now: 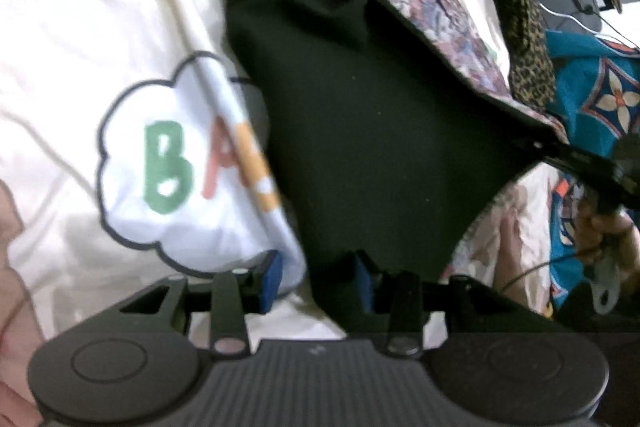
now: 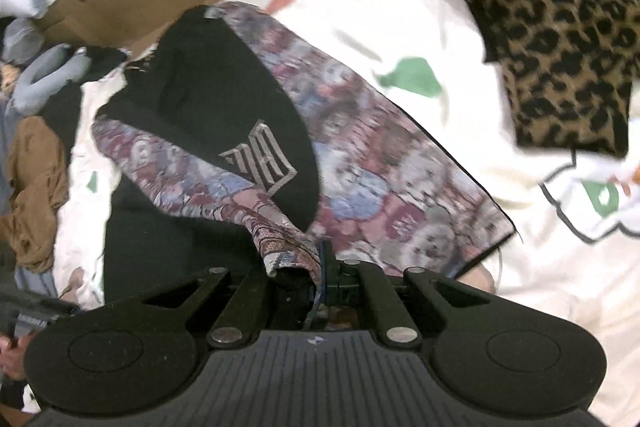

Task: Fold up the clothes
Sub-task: 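Lift both grippers and fold the shorts in half lengthwise, one leg over the other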

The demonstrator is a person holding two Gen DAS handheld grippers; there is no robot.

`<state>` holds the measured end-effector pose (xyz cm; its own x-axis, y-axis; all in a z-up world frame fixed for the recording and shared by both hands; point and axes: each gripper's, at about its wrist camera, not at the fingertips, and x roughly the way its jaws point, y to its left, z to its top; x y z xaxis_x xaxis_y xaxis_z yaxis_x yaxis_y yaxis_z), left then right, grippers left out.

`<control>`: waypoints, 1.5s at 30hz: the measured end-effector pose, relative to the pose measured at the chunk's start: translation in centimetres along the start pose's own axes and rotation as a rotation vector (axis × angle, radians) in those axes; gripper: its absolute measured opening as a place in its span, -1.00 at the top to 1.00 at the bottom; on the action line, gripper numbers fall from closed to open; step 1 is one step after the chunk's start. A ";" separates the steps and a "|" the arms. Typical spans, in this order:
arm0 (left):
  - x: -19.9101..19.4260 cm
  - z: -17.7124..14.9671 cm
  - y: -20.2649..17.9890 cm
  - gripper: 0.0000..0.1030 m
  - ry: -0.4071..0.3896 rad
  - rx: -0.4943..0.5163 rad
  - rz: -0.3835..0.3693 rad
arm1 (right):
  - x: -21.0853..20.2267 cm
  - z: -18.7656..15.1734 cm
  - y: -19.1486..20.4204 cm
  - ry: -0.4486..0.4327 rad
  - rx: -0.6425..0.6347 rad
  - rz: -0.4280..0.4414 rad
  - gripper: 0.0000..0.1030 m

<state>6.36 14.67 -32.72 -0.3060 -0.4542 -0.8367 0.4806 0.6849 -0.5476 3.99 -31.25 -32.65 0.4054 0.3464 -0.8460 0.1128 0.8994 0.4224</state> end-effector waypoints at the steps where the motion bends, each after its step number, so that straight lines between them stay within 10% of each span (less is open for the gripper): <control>1: 0.1 0.0 -0.1 0.10 0.003 -0.004 -0.013 | 0.1 0.0 -0.3 0.000 0.013 -0.005 0.99; 11: 1.2 -1.1 -1.2 0.08 0.062 -0.026 -0.124 | 0.5 -0.4 -1.7 0.000 0.044 -0.059 0.96; 23: 4.2 -1.2 -1.0 0.08 0.070 -0.120 -0.220 | -0.7 -0.1 0.5 -0.029 -0.205 -0.151 0.25; 31: 5.5 -0.7 -2.6 0.45 0.081 -0.100 -0.262 | -1.4 0.0 3.6 -0.065 -0.407 -0.156 0.29; 34: 5.4 -0.8 -2.4 0.74 0.088 -0.092 -0.267 | -1.6 0.3 3.7 -0.074 -0.416 -0.154 0.92; 45: 4.1 -0.5 -4.3 0.91 0.068 -0.007 -0.343 | -3.5 2.2 0.5 -0.122 -0.231 -0.172 0.94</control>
<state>2.57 10.12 -33.82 -0.5027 -0.6197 -0.6028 0.3348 0.5034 -0.7966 4.59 -32.63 -28.75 0.5059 0.1619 -0.8473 -0.0147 0.9837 0.1792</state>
